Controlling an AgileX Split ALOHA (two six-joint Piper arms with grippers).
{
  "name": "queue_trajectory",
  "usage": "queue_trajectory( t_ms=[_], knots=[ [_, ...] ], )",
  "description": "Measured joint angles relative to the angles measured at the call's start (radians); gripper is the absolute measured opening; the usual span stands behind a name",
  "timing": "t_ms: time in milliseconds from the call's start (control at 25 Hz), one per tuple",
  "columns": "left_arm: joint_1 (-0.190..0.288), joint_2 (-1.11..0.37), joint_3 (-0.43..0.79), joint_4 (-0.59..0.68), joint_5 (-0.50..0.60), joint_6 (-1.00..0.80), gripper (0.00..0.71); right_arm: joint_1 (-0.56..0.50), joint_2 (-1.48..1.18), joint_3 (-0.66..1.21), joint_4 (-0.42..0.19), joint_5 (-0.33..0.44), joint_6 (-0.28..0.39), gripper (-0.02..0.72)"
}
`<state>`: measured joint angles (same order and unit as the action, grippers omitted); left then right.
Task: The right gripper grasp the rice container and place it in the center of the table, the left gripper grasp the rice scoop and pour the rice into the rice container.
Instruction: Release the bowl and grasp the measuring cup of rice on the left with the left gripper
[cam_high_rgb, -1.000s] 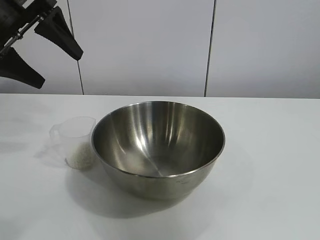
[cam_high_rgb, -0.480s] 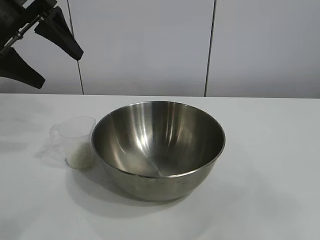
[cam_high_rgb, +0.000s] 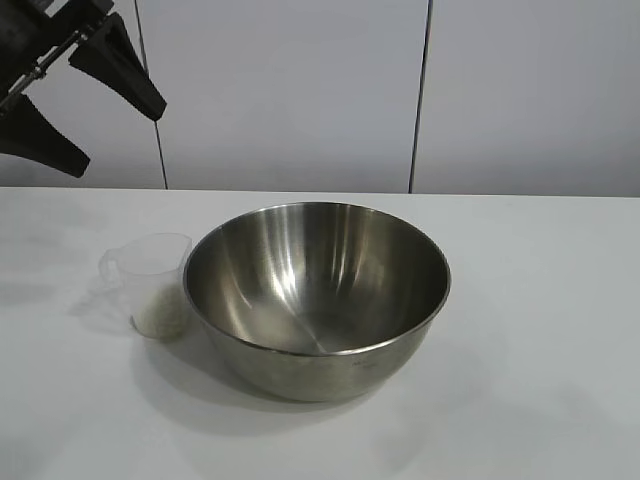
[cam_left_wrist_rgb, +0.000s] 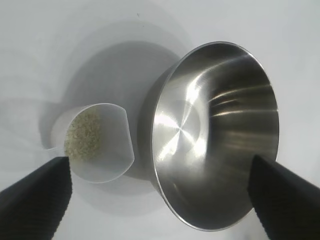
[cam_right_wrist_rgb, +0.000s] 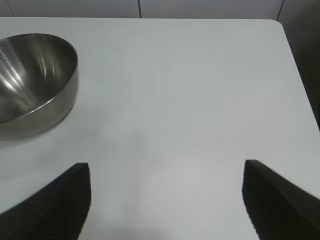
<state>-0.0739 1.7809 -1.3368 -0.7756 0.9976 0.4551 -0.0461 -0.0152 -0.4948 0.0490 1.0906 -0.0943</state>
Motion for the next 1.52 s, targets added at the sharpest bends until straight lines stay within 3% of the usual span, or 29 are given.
queue_trajectory(
  t_ms=[560,1080,1520],
  knots=[
    [0.000,0.000,0.000,0.000,0.000,0.000,0.687,0.001,0.000,0.023,-0.030,-0.001,0.064,0.568],
    [0.000,0.000,0.000,0.000,-0.002,0.000,0.687,0.001,0.000,0.023,-0.032,-0.002,0.064,0.568],
    [0.000,0.000,-0.001,-0.009,-0.160,0.000,0.687,0.001,0.000,0.023,-0.033,-0.002,0.065,0.568]
  ],
)
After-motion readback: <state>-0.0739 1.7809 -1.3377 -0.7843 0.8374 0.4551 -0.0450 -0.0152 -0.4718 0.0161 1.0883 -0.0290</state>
